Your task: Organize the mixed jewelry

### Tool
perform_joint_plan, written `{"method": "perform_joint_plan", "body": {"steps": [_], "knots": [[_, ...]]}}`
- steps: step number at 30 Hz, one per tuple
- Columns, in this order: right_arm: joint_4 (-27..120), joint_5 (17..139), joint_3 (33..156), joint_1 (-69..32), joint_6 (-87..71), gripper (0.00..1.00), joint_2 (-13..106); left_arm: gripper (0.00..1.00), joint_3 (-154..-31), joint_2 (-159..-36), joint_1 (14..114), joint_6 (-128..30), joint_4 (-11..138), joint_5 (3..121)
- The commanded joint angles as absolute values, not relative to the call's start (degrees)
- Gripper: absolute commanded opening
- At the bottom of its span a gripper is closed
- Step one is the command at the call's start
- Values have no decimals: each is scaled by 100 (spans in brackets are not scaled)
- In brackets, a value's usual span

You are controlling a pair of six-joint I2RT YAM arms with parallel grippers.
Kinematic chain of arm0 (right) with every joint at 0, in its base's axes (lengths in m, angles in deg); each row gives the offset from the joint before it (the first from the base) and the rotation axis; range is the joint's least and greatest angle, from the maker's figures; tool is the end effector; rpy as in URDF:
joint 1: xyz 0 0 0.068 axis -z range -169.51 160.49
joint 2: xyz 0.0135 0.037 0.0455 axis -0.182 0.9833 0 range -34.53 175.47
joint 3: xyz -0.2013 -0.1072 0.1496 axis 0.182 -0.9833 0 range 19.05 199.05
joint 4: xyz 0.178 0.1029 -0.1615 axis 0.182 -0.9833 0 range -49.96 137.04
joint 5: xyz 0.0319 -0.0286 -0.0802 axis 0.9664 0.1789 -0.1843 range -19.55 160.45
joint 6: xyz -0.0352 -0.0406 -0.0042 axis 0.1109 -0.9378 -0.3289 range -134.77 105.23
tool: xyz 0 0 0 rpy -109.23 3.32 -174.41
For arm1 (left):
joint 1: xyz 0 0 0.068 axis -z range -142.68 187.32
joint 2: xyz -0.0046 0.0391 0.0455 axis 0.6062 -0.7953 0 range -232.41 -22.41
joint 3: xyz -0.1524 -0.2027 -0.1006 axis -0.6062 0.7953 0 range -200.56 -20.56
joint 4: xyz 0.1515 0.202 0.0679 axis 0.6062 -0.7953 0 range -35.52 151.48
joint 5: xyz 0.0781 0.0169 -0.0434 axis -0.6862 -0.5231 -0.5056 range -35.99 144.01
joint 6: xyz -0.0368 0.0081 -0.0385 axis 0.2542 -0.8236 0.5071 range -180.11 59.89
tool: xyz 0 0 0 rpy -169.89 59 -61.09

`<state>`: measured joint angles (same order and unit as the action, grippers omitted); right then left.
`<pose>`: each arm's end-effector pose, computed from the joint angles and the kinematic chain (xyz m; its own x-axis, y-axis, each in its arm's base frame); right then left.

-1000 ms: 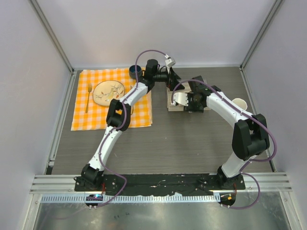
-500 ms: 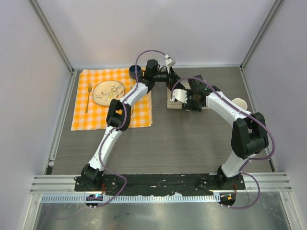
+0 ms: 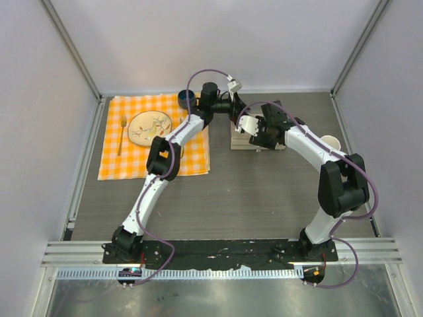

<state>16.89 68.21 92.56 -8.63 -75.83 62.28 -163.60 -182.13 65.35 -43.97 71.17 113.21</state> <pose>0.3456 0.1183 0.2458 -0.1001 -0.9602 -0.2607 -0.8119 0.2303 -0.5364 0.5251 -0.3142 0.1809 -0.3793 0.0406 -0.9244 0.9242 0.0651 -0.3764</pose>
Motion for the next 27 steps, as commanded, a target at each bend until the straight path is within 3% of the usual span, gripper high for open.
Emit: {"method": "perform_joint_plan", "body": {"steps": [1,27], "knots": [[2103,6835,9551,-815,-7401,63,6381,100,-16277,-18202,6659,-4288,7132,11553],[2701,6702,9420,-788,-6917,67,6452,100,-16251,-18105,6606,-4306,7194,11518]]}}
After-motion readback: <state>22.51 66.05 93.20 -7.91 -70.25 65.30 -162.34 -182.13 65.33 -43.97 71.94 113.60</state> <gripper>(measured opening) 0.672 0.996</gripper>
